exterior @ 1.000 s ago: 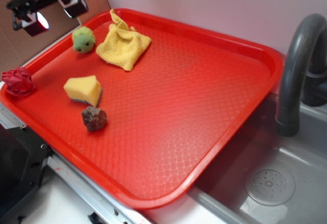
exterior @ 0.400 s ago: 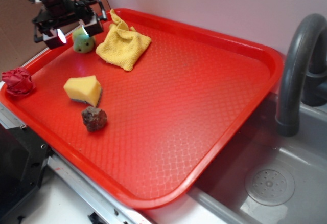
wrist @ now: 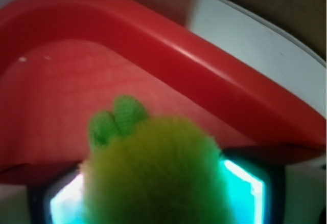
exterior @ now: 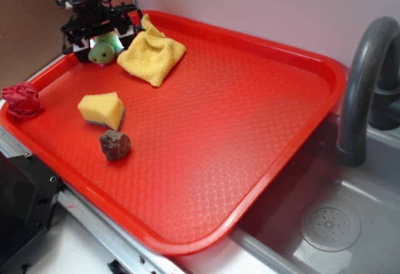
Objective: Grab the green animal.
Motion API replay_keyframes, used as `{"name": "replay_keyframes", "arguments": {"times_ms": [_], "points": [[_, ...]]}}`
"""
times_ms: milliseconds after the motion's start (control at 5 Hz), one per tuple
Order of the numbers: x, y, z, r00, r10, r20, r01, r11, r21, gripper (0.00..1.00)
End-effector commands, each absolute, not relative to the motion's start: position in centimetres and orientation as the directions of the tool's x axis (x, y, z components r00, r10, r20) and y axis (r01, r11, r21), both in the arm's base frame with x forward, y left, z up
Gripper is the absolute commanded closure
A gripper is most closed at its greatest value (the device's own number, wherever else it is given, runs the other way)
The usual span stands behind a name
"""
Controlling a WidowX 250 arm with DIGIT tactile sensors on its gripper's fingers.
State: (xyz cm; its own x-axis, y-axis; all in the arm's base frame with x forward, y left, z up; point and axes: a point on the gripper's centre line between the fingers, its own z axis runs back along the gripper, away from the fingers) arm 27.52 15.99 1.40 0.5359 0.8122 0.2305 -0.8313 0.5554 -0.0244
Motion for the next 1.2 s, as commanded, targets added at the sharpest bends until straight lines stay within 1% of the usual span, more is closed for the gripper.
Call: {"name": "replay_keyframes", "arguments": {"times_ms": [0, 200, 400, 600, 800, 1000], "points": [[26.7, 16.7, 4.9, 0.62, 0.766, 0.17, -0.774, 0.632, -0.023, 1.0], [26.1, 14.6, 9.9, 0.74, 0.655, 0.152, -0.656, 0.753, -0.052, 1.0], [25.5, 12.6, 14.6, 0.848, 0.528, 0.046, -0.513, 0.84, -0.177, 1.0], [23.4, 7.9, 18.6, 0.931, 0.363, 0.027, -0.353, 0.918, -0.183, 1.0], [21.8, 5.3, 20.6, 0.972, 0.234, 0.017, -0.224, 0.948, -0.224, 1.0], [20.6, 4.6, 22.2, 0.981, 0.181, 0.075, -0.159, 0.958, -0.238, 1.0]]}}
